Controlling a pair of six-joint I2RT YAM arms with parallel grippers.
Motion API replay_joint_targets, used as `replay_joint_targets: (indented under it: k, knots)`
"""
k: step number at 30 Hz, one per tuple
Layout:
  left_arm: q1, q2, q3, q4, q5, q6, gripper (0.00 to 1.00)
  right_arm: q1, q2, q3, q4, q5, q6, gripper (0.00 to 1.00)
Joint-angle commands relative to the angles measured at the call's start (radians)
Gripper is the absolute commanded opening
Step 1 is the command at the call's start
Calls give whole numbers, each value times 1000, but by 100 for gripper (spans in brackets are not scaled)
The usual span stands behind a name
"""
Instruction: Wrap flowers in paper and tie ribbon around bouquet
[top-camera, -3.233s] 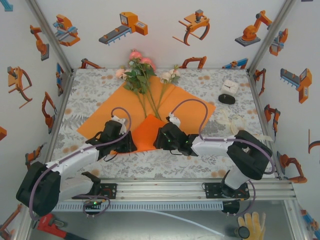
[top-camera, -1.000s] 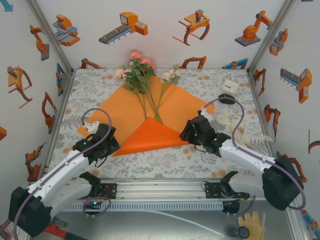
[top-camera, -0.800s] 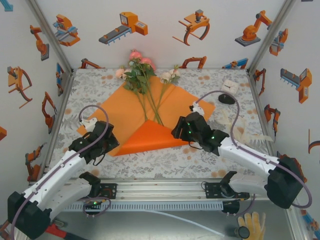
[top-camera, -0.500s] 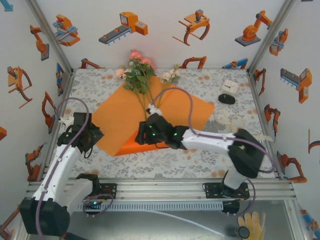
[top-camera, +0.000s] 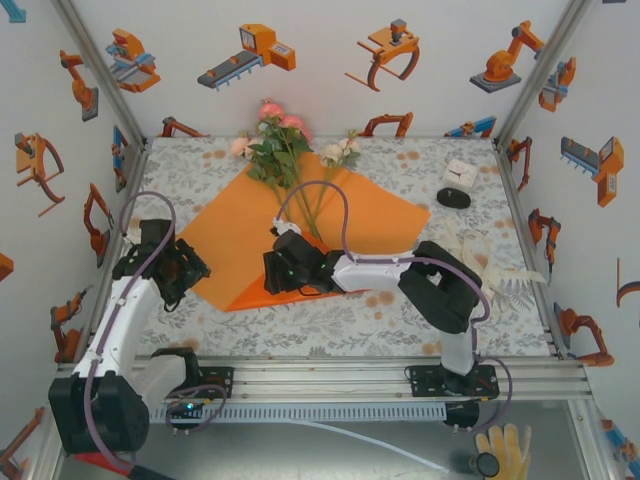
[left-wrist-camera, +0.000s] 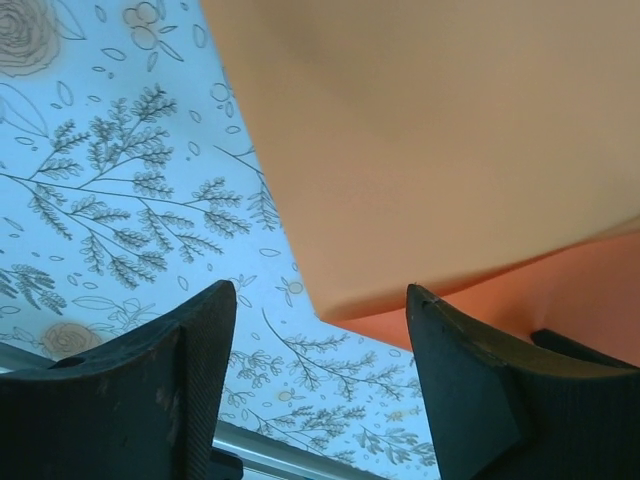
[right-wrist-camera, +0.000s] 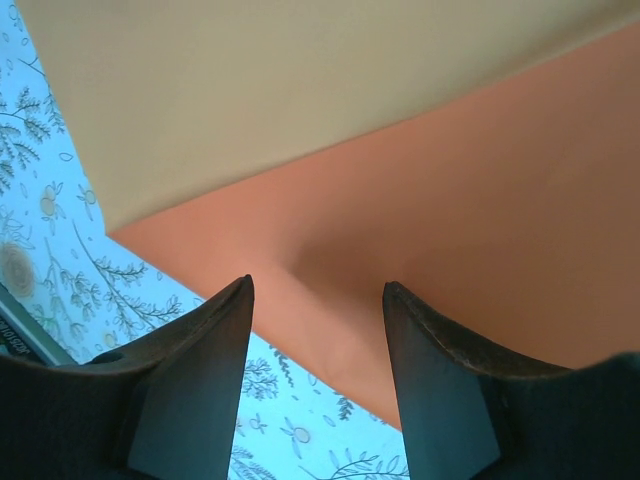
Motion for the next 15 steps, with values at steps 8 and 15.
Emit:
replay_joint_targets:
  k: [8, 15]
  knots:
    - [243, 269, 155, 108, -40, -7, 78, -53, -4, -21, 79, -24, -69, 53]
    - [389, 555, 296, 229, 137, 49, 77, -61, 14, -23, 115, -53, -97, 53]
